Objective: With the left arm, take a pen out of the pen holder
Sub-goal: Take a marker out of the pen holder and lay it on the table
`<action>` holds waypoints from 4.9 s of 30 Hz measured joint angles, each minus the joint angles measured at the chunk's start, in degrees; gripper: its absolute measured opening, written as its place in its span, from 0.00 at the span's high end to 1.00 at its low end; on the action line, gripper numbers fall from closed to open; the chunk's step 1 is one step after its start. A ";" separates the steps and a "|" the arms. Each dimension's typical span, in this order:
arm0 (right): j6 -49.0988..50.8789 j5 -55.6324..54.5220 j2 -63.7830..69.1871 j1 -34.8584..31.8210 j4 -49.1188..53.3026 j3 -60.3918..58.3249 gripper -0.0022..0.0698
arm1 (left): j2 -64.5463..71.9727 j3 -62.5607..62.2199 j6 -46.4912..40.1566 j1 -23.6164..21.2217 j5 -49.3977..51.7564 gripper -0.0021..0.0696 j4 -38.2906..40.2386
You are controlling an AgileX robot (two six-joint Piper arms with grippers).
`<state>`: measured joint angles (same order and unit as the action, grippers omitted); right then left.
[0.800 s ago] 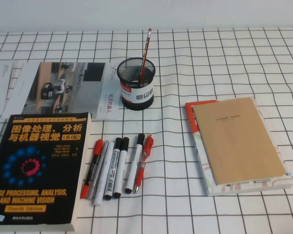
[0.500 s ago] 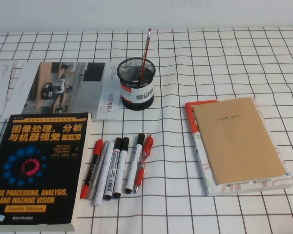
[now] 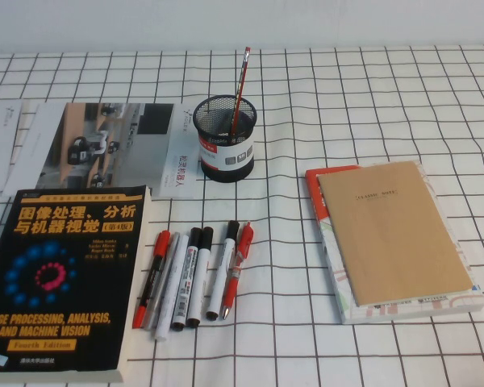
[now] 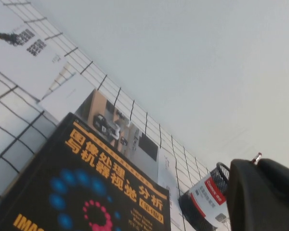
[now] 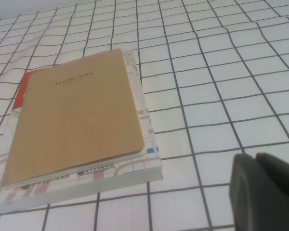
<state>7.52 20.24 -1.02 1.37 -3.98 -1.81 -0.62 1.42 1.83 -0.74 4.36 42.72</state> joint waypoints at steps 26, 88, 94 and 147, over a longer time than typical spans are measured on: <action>0.00 0.00 0.00 0.00 0.00 0.00 0.99 | 28.47 -26.57 -41.11 0.00 12.07 0.97 -5.69; 0.00 0.00 0.00 0.00 0.00 0.00 0.99 | 122.83 -93.88 32.91 26.21 -16.35 0.34 -75.55; 0.00 0.00 0.00 0.00 0.00 0.00 0.99 | 126.43 -97.64 36.98 26.21 -16.35 0.35 -75.59; 0.00 0.00 0.00 0.00 0.00 0.00 0.99 | 87.45 -64.07 42.28 28.06 7.92 0.93 -68.17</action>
<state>7.52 20.24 -1.02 1.37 -3.98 -1.81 86.83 -62.65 44.12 27.31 12.28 -25.45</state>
